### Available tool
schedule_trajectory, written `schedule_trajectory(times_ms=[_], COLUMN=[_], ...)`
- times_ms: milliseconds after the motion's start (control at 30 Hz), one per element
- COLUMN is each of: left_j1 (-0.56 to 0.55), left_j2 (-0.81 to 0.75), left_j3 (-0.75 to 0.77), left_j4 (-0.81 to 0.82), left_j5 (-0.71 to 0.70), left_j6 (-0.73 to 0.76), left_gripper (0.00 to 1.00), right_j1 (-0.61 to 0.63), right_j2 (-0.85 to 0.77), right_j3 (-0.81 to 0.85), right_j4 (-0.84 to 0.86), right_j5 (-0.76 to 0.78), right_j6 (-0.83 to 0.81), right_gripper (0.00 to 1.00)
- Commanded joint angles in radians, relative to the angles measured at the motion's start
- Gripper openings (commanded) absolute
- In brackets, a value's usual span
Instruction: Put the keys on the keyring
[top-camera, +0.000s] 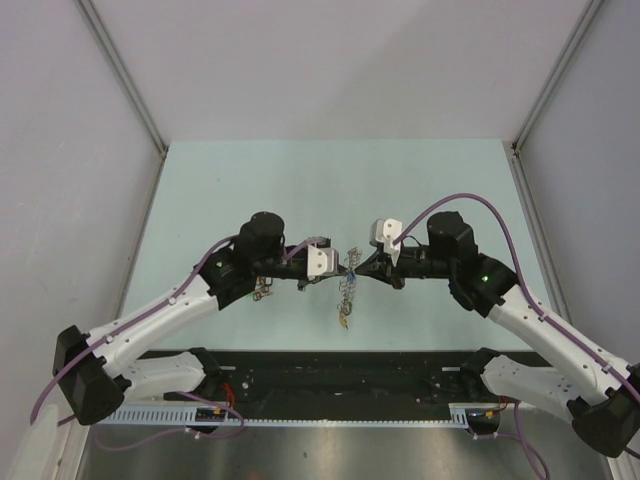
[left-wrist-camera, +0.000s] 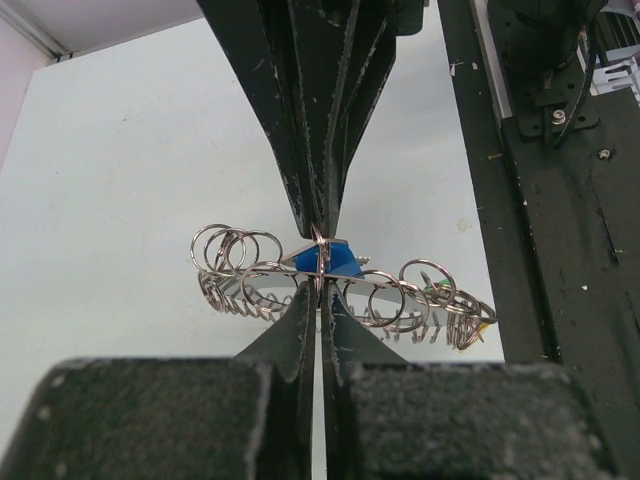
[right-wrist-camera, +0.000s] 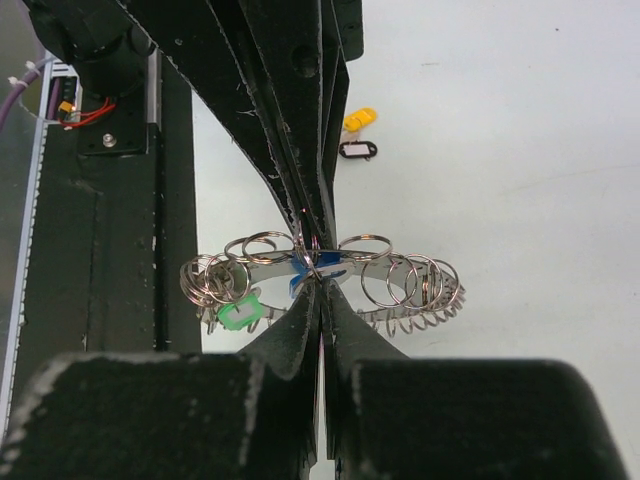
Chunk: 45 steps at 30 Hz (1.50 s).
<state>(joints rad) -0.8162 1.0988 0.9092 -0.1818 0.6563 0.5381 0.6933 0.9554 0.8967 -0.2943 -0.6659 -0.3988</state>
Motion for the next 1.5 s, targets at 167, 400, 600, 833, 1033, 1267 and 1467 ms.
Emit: schedule_trajectory(times_ms=[167, 400, 600, 833, 1033, 1267, 1467], left_j1=[-0.023, -0.032, -0.034, -0.032, -0.029, -0.028, -0.028], left_j2=[0.038, 0.049, 0.032, 0.016, -0.002, -0.025, -0.039], left_j3=[0.077, 0.091, 0.08, 0.069, 0.059, 0.059, 0.059], left_j4=[-0.038, -0.059, -0.022, 0.021, 0.038, 0.024, 0.024], left_j5=[-0.086, -0.113, -0.1, -0.086, -0.107, -0.181, -0.208], left_j6=[-0.023, -0.027, -0.07, -0.107, -0.122, -0.106, -0.105], left_gripper=[0.0, 0.0, 0.0, 0.0, 0.0, 0.0, 0.0], right_j1=[0.046, 0.058, 0.069, 0.074, 0.068, 0.061, 0.063], right_j2=[-0.001, 0.016, 0.032, 0.033, 0.022, -0.024, -0.064], right_j3=[0.024, 0.03, 0.031, 0.031, 0.03, 0.028, 0.028], right_j4=[0.027, 0.017, -0.003, -0.022, -0.037, -0.039, -0.023], right_j5=[0.043, 0.065, 0.08, 0.124, 0.172, 0.258, 0.287], right_j6=[-0.021, -0.025, -0.032, -0.035, -0.025, 0.006, 0.044], right_gripper=[0.0, 0.0, 0.0, 0.0, 0.0, 0.04, 0.25])
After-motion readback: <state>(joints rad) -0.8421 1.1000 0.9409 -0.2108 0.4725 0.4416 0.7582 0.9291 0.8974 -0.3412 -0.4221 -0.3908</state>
